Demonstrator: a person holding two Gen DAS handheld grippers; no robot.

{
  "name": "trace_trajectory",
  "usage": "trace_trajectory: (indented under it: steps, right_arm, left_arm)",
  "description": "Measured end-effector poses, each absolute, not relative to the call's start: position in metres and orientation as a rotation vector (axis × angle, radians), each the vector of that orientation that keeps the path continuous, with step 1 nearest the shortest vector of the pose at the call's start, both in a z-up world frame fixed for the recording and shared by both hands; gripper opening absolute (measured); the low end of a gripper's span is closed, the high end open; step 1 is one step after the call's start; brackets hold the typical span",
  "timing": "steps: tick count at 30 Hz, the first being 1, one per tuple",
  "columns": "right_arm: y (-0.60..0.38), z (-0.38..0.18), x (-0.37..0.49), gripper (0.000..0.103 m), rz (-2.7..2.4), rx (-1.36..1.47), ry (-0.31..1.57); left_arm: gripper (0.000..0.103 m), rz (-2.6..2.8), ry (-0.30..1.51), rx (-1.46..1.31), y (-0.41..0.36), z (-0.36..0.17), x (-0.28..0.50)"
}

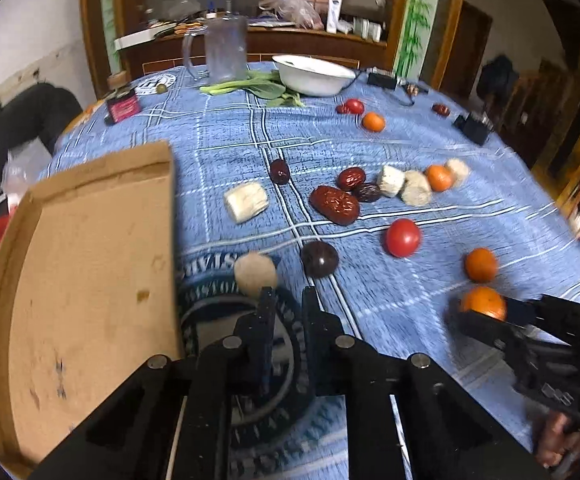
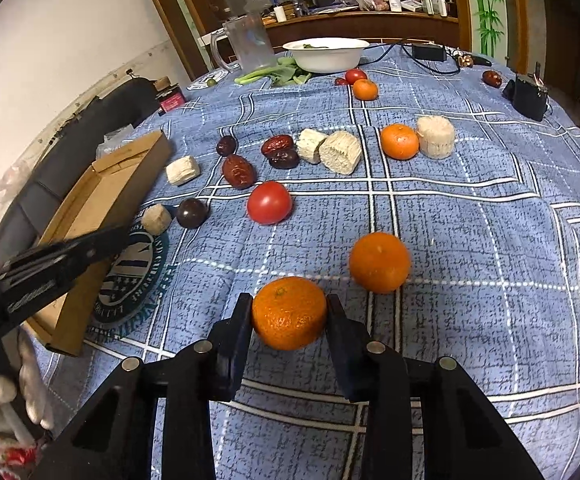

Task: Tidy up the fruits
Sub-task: 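Grasp the dark round fruit with the left tool while the right tool grasps an orange, then carry the dark fruit and the orange over the cardboard tray with both tools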

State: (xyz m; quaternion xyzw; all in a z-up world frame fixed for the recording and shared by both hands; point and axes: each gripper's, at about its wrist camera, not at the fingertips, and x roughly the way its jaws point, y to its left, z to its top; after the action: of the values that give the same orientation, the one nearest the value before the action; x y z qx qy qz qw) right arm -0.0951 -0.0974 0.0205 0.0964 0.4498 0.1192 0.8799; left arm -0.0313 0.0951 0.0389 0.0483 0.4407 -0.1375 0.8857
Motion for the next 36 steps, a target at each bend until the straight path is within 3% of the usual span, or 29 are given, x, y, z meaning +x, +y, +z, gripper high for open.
trace_trajectory:
  steps: [6, 10, 21, 28, 31, 32, 33, 36]
  right_arm:
    - [-0.101, 0.02, -0.099, 0.039, 0.263, 0.226, 0.932]
    - [-0.098, 0.021, -0.099, 0.039, 0.262, 0.216, 0.927]
    - [-0.096, 0.022, -0.102, 0.039, 0.274, 0.198, 0.912]
    - [-0.096, 0.022, -0.102, 0.039, 0.286, 0.2, 0.906]
    - [-0.096, 0.022, -0.103, 0.039, 0.292, 0.201, 0.903]
    - [-0.096, 0.022, -0.103, 0.039, 0.292, 0.2, 0.902]
    - [-0.096, 0.022, -0.103, 0.039, 0.292, 0.199, 0.901]
    - [-0.096, 0.022, -0.104, 0.039, 0.286, 0.195, 0.897]
  left_arm:
    - [0.013, -0.286, 0.96, 0.161, 0.085, 0.027, -0.011]
    - [0.027, -0.31, 0.942, 0.229, 0.076, 0.024, -0.017]
    - [0.027, -0.37, 0.923, 0.137, 0.076, 0.037, -0.023]
    - [0.029, -0.323, 0.907, 0.305, 0.04, 0.023, -0.007]
    - [0.029, -0.298, 0.92, 0.346, 0.041, 0.02, -0.007]
    - [0.027, -0.293, 0.922, 0.353, 0.044, 0.019, -0.008]
    - [0.018, -0.288, 0.919, 0.359, 0.047, 0.019, -0.009]
    - [0.017, -0.304, 0.917, 0.318, 0.058, 0.023, -0.012]
